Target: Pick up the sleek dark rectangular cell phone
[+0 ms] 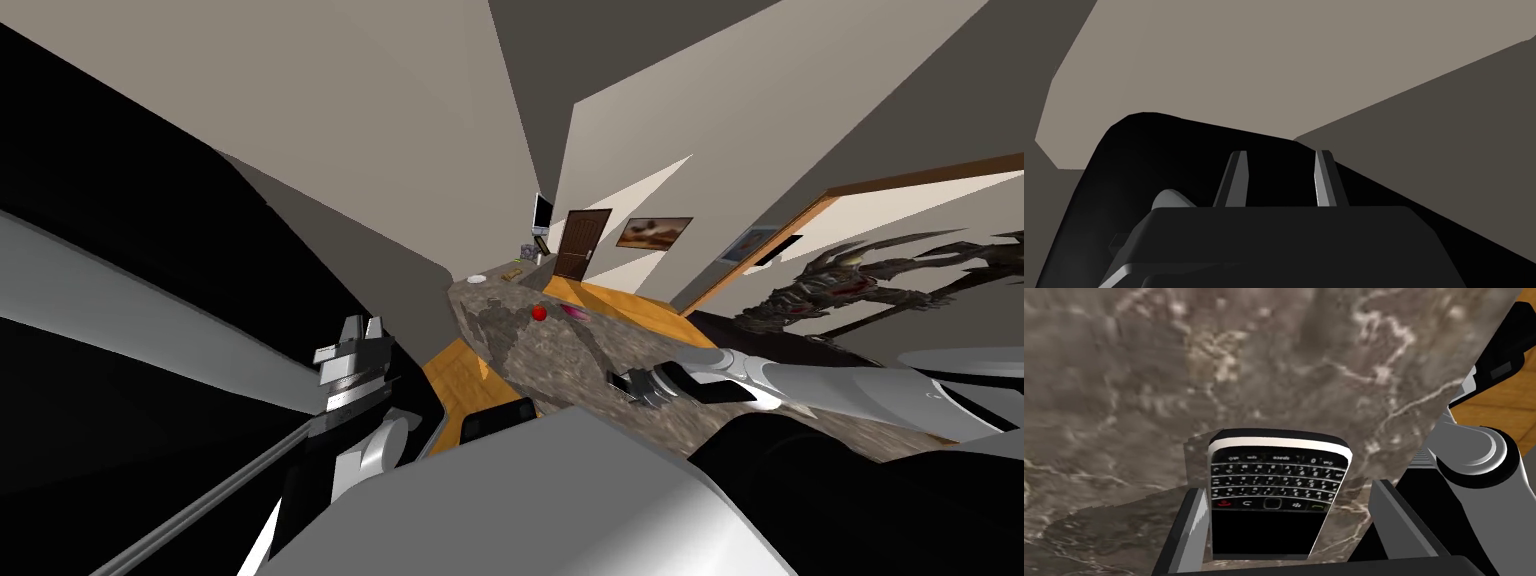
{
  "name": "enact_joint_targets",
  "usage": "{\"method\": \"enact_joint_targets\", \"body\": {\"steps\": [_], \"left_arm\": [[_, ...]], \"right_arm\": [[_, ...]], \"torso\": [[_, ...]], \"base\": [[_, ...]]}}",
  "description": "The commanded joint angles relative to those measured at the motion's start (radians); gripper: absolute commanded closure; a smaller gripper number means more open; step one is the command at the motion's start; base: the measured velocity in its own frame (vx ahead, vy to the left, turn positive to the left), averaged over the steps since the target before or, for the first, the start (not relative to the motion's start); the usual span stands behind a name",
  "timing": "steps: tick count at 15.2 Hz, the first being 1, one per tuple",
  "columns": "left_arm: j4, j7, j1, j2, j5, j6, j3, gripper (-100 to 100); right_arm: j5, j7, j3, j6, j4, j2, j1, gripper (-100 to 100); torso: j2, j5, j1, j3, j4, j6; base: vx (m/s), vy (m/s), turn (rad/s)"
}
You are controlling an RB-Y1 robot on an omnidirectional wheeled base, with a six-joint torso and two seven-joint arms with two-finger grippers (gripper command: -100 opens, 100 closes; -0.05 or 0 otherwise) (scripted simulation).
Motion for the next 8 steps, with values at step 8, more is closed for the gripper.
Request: {"method": "enact_joint_targets", "body": {"steps": [8], "left_arm": [[0.0,0.0,0.0,0.0,0.0,0.0,0.0,0]], "right_arm": [[-0.015,-0.005,-0.01,-0.013,-0.019,-0.041,-0.001,100]], "torso": [[0.0,0.001,0.0,0.0,0.0,-0.001]], "base": [[0.002,0.003,-0.03]]}}
